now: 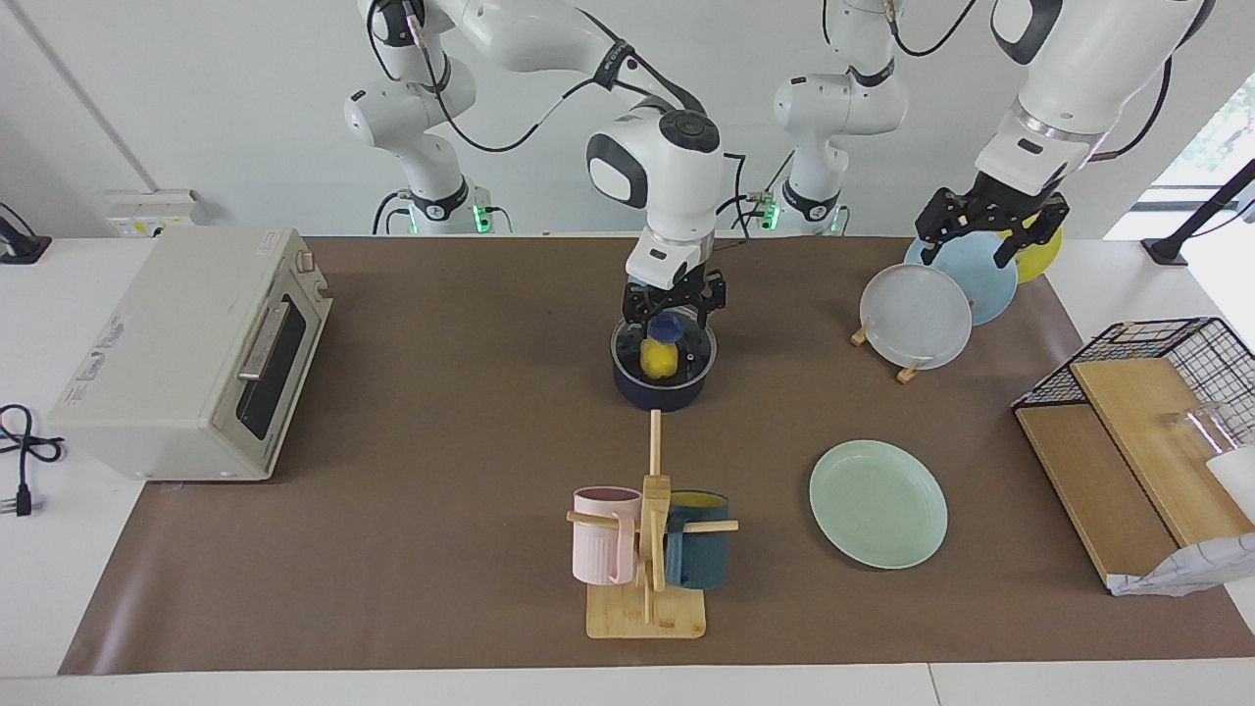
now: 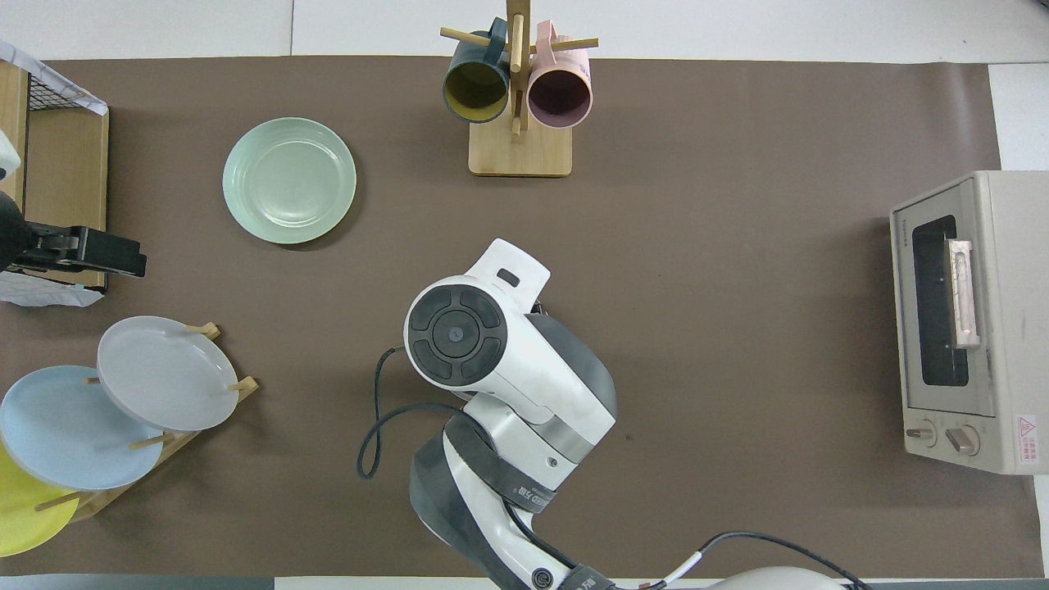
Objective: Transfer potato from pot to plate
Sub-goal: 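Grasp the blue knob and lift the glass lid off the pot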
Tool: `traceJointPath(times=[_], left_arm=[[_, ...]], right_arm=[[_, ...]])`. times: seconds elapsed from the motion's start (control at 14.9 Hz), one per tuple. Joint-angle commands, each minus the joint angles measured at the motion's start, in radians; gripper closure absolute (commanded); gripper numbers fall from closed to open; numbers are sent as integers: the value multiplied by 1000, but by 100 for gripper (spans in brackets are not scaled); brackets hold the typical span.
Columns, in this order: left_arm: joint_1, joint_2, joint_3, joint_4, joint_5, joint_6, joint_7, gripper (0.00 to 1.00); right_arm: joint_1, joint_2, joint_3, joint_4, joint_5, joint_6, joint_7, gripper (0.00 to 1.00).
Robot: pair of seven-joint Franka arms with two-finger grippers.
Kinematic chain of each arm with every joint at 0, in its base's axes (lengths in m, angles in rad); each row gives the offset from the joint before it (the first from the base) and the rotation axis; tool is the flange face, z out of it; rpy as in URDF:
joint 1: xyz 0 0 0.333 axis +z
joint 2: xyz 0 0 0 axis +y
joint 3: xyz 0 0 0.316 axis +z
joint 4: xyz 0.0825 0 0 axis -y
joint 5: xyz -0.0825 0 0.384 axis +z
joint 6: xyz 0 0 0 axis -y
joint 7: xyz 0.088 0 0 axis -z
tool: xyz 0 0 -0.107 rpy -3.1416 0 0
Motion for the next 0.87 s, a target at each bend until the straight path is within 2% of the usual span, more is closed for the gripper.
traceJointPath(times=[0.0, 0.13, 0.4, 0.8], left_arm=[[-1, -28, 8, -32, -12, 6, 5, 0], [-1, -28, 8, -31, -12, 12, 5, 0], [-1, -27, 8, -29, -12, 18, 1, 0], [-5, -28, 8, -26, -12, 20, -2, 0]], right_arm=[[-11, -39, 5, -72, -13, 48, -19, 0], [-11, -51, 7, -115, -13, 91, -19, 0], [-10, -55, 7, -117, -12, 93, -16, 2], [-5, -55, 7, -116, -4, 93, -8, 28]])
